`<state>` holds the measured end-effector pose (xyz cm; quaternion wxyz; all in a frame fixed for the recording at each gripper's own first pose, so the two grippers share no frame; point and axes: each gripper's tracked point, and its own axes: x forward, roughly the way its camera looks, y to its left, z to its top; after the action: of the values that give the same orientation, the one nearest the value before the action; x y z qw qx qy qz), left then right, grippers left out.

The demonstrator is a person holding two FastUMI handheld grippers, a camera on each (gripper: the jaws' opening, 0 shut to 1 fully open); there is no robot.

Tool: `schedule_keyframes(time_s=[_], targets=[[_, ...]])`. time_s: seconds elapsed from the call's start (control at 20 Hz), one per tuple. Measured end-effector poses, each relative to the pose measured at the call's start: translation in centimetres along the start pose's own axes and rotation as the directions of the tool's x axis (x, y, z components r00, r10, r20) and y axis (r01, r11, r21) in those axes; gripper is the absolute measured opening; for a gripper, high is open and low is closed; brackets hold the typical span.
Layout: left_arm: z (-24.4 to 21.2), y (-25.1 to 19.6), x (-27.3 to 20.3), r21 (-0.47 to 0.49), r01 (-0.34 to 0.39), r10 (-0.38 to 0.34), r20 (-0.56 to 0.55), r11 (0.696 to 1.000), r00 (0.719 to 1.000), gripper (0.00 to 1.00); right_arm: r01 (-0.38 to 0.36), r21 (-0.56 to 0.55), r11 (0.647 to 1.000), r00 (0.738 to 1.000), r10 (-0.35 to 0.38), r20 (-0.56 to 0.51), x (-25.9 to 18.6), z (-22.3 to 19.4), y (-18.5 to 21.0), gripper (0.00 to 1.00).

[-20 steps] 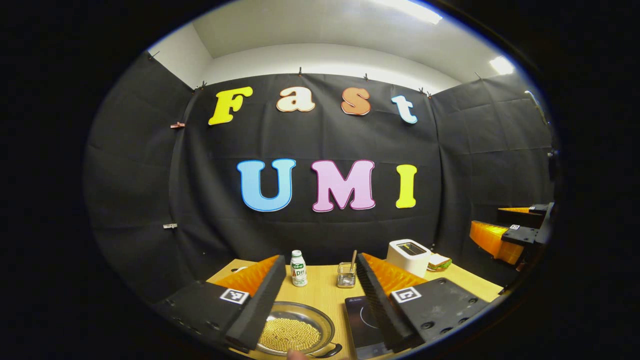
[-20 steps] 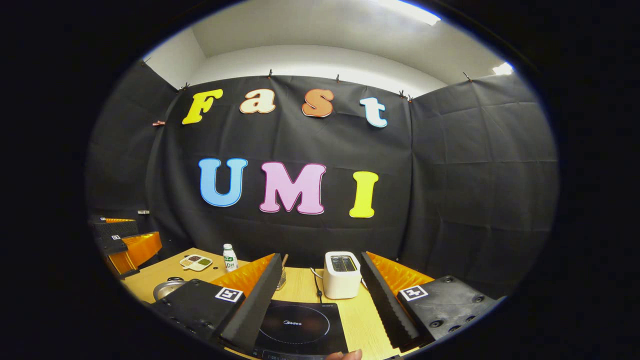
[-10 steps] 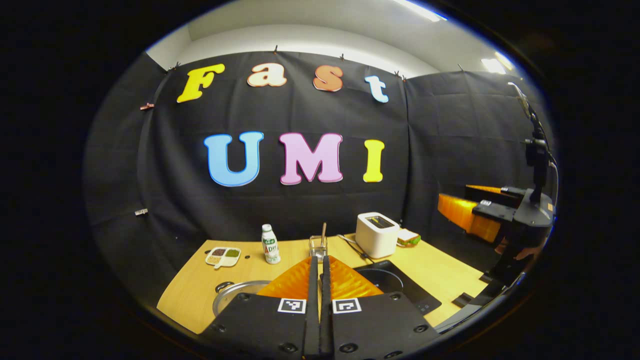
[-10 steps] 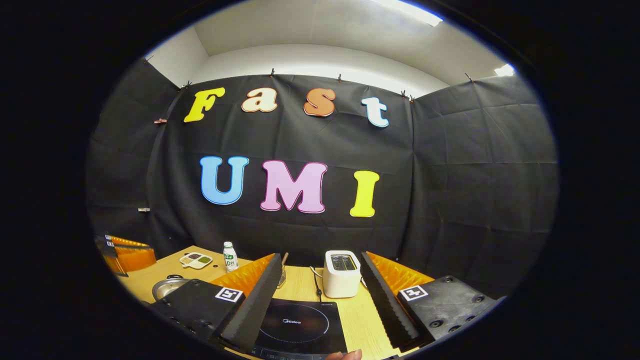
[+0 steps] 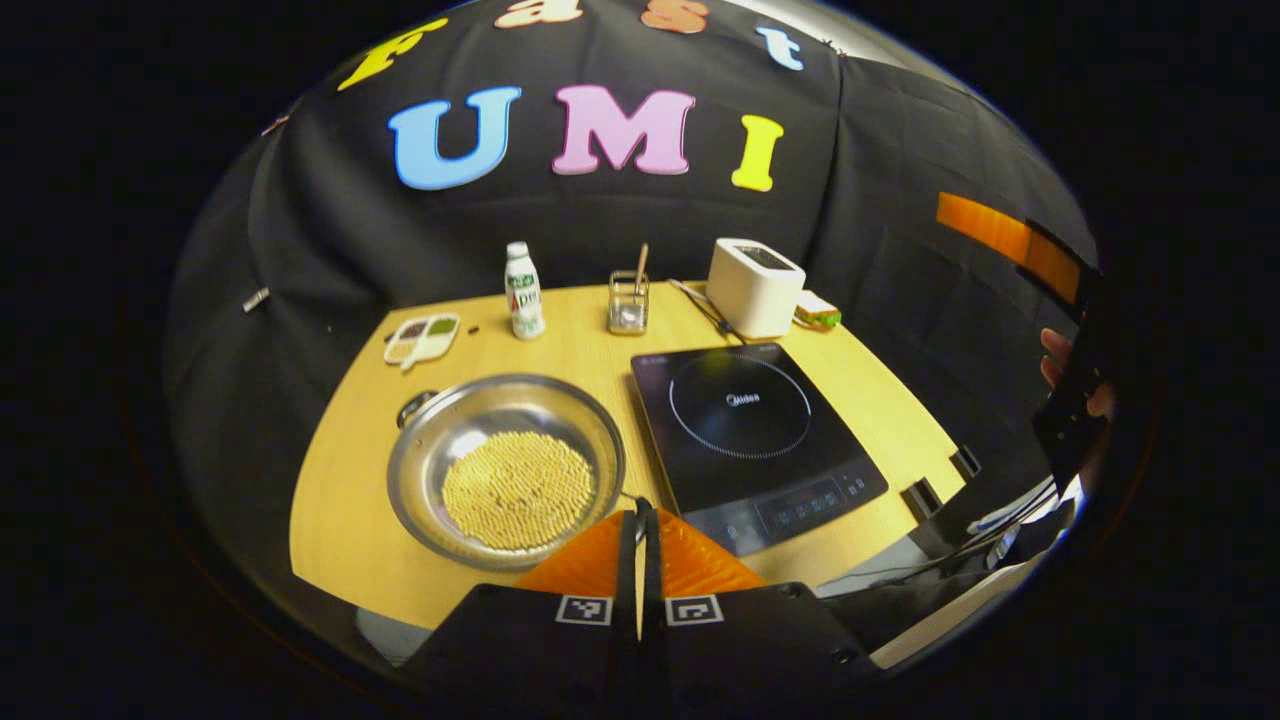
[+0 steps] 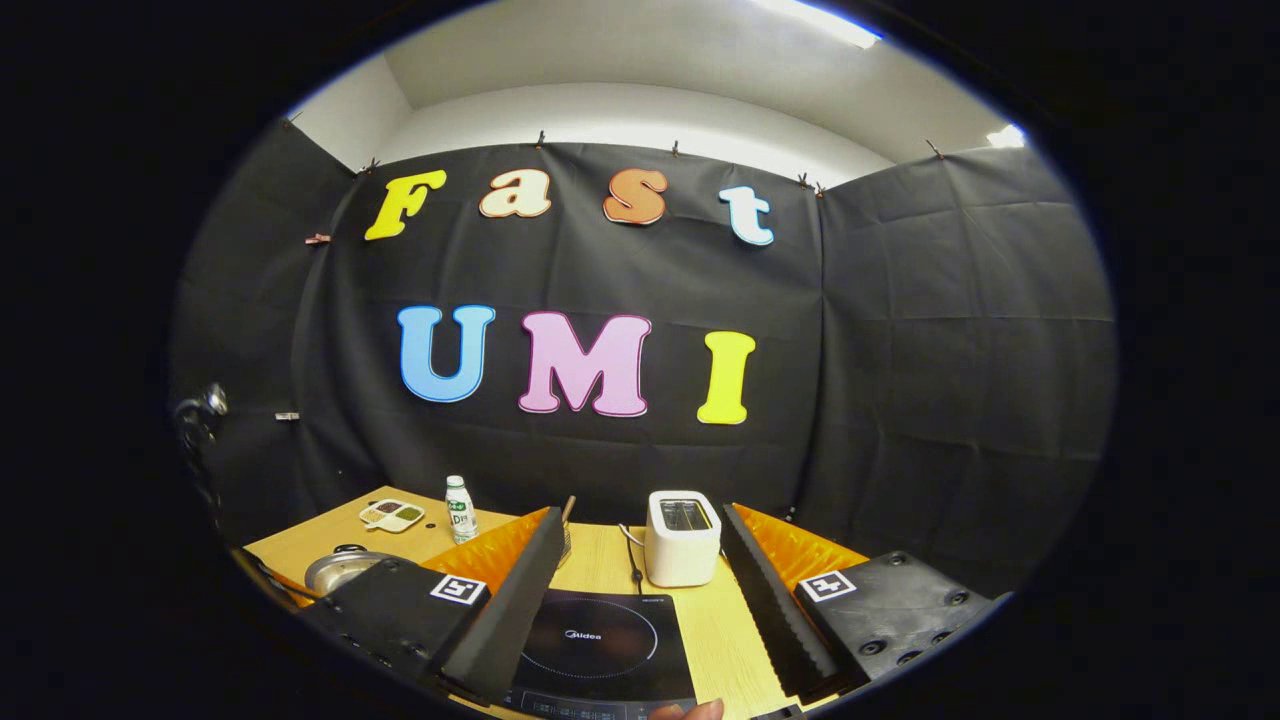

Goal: First push the handle of the pot to place it horizontally, then grasp the pot with both hands and set it on the induction cooktop.

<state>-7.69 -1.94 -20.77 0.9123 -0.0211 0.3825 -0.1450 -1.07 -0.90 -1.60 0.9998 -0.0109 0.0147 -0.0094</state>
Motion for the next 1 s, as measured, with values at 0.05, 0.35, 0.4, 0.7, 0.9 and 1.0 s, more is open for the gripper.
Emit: schedule_keyframes(time_s=[0.05, 0.35, 0.4, 0.7, 0.9, 1.0], targets=[[-1.0, 0.0, 0.3, -0.015, 0.01, -0.011, -0.047, 1.0, 0.999, 0.05, 0.0, 0.0, 1.0, 1.0, 0.0, -0.004, -0.1, -0.1, 0.0, 0.97], [-7.5, 1.6, 2.7, -0.089, 0.013, -0.04, -0.31, 0.996, 0.95, 0.05, 0.01, 0.001, 1.0, 1.0, -0.01, -0.013, -0.4, -0.3, -0.6, 0.98], [-8.1, 1.8, 2.9, -0.101, 0.012, -0.046, -0.341, 0.995, 0.939, 0.05, 0.013, 0.002, 1.0, 1.0, -0.013, -0.014, -0.5, -0.3, -0.7, 0.98], [-9.7, 3.7, 6.3, -0.06, 0.003, -0.029, -0.438, 0.998, 0.899, 0.05, 0.036, 0.013, 0.999, 0.999, -0.036, -0.022, -0.6, -0.6, -1.7, 0.96], [-9.3, 4.5, 8.0, -0.044, -0.017, -0.005, -0.458, 0.999, 0.889, 0.05, 0.054, 0.008, 0.998, 0.998, -0.054, -0.025, -0.7, -0.8, -2.4, 0.98], [-9.0, 4.9, 8.7, -0.021, -0.023, 0.011, -0.46, 1.0, 0.888, 0.05, 0.063, 0.01, 0.998, 0.998, -0.062, -0.03, -0.7, -0.9, -2.9, 0.98]])
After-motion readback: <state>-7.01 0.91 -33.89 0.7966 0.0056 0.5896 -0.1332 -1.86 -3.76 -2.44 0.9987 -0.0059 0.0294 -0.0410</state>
